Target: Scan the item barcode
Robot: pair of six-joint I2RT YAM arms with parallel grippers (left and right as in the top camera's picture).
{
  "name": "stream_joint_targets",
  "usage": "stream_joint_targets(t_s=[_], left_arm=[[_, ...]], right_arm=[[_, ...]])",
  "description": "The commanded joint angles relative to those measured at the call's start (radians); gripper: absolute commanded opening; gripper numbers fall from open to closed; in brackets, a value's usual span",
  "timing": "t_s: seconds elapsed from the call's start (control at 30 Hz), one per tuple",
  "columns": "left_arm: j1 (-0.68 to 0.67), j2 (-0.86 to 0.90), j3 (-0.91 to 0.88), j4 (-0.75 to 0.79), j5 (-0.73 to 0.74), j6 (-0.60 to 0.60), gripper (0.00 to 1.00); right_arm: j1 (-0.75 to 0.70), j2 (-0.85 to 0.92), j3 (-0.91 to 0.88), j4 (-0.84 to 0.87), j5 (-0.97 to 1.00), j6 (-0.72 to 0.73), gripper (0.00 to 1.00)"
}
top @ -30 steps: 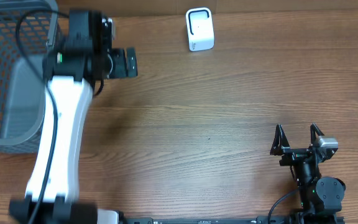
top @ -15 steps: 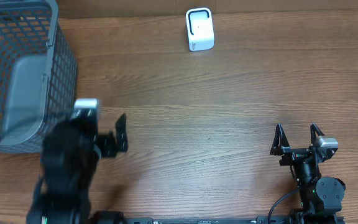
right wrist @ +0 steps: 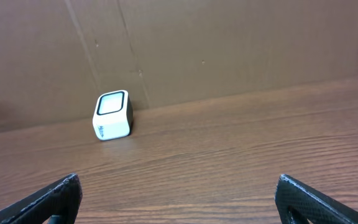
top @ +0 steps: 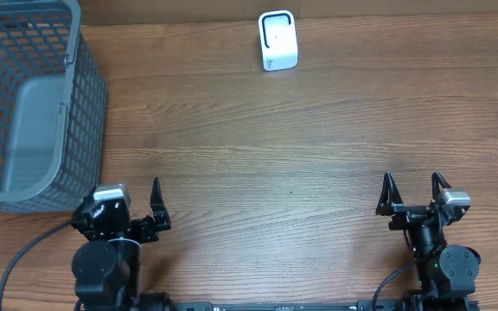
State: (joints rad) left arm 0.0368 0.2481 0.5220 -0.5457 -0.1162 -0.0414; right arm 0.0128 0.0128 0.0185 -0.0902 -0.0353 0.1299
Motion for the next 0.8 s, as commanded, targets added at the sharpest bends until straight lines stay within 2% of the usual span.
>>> stream_joint_targets(t_s=[0.0, 0.27, 0.5, 0.77], left_arm=[[0.026, -0.079, -0.106, 0.096, 0.013, 0.008, 1.00], [0.044, -0.209, -0.296, 0.322, 0.066, 0.004, 1.00], [0.044, -0.245, -0.436, 0.526, 0.065, -0.104, 1.00], [0.043, -0.245, -0.517, 0.623, 0.068, -0.163, 1.00]], right_arm=[[-0.002, -0.010, -0.010, 0.006, 0.012, -0.004, 1.00], [-0.002, -0.010, -0.010, 0.006, 0.012, -0.004, 1.00], [-0.002, -0.010, -0.010, 0.006, 0.012, -0.004, 1.00], [-0.002, -0.010, -0.010, 0.006, 0.012, -0.004, 1.00]])
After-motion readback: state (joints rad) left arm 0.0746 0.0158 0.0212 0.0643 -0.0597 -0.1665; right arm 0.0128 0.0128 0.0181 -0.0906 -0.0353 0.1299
